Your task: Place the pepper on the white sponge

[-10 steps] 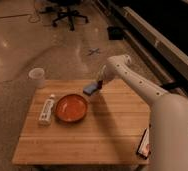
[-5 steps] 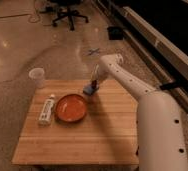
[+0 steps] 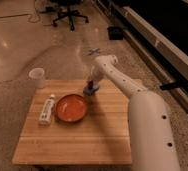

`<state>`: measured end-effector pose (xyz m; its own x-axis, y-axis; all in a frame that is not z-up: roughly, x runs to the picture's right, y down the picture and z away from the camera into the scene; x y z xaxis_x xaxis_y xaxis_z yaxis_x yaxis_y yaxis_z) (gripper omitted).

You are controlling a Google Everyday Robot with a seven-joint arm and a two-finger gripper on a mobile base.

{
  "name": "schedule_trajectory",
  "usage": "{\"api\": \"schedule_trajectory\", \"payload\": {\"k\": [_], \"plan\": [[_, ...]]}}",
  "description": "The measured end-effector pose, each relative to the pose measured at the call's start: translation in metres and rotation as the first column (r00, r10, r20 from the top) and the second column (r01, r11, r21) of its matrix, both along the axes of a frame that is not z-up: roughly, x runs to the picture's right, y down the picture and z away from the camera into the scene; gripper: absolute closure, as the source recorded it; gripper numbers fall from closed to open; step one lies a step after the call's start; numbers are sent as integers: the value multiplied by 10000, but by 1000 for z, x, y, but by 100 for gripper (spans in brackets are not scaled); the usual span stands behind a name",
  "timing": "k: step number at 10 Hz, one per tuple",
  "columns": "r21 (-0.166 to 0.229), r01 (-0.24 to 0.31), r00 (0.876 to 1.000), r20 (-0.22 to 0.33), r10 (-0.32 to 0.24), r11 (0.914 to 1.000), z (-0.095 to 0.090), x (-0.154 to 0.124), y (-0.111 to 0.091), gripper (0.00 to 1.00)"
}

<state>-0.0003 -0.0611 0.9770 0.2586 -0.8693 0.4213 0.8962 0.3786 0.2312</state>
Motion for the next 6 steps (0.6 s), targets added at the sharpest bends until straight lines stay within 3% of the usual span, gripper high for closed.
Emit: {"api": "schedule_trajectory", "payload": {"k": [2,6], "plan": [[-21,57,10000,41,-56,10000,3,-2,1,53],[-13,38,10000,9,-38,10000,3,2,0,52]]}}
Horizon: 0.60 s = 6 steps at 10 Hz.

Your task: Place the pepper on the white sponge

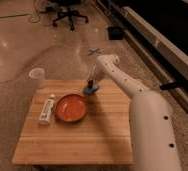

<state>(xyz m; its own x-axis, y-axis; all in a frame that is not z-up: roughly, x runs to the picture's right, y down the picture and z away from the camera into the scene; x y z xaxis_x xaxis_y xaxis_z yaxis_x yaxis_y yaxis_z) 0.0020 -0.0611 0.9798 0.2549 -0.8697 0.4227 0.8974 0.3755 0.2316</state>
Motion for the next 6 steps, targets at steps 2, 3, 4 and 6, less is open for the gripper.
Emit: {"api": "schedule_trajectory", "payload": {"k": [2,3,4,6], "plan": [[2,63,10000,46,-63,10000,1,-6,0,52],[2,56,10000,35,-56,10000,1,-5,0,52],[5,16,10000,12,-16,10000,1,-2,0,52],[5,25,10000,15,-25,10000,0,0,-1,44]]}}
